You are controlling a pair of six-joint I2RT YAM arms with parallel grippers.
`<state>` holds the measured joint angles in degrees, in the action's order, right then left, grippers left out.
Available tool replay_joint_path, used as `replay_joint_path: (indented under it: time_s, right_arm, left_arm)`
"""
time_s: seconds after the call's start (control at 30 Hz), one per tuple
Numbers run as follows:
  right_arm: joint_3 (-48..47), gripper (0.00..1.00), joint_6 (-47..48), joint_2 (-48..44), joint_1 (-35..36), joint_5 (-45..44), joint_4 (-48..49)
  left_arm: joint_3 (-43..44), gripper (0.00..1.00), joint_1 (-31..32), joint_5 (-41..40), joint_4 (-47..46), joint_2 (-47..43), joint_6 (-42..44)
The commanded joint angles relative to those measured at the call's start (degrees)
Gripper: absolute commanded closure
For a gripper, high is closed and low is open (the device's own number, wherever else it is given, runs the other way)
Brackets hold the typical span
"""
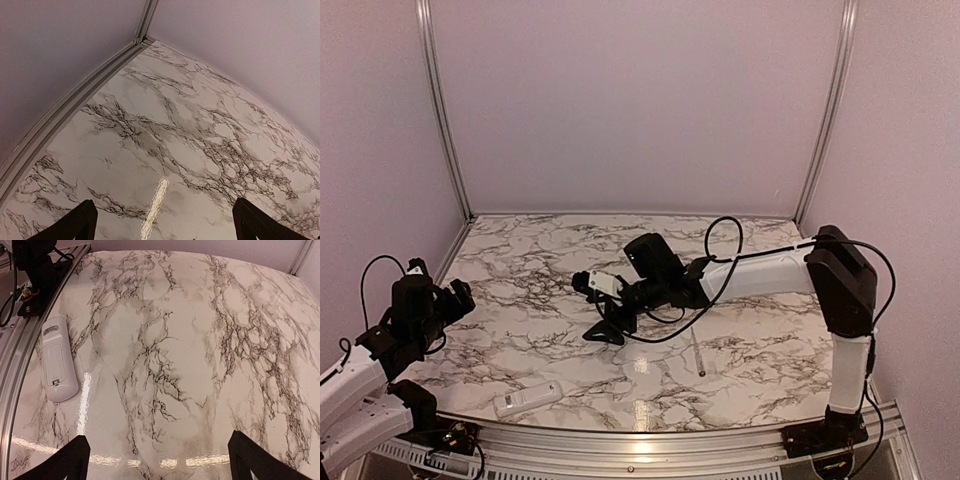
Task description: Unload the batteries from the remote control
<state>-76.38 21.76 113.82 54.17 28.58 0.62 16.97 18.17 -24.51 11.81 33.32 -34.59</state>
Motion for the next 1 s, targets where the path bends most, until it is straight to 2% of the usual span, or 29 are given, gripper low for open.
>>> replay_joint_path:
  time_s: [0.0,0.57,0.97]
  right_arm:
    - [-5.28,0.06,5.08,4.28,3.11,2.66,-8.19]
    - [-11.24,0.12,9.86,13.64,13.46,8.93,-4.01]
    - [-15.55,0.24,8.02,19.97,14.16,9.11,-1.52]
  left_arm:
    - [-0.88,0.01,0.19,-0.98,1.38,-1.02,-0.65]
    - [-1.15,0.01,0.20,-1.15,0.07,-0.10,-0.59]
    - [-1.20,0.01,0.20,-0.89,-0.53,0.77,-0.45]
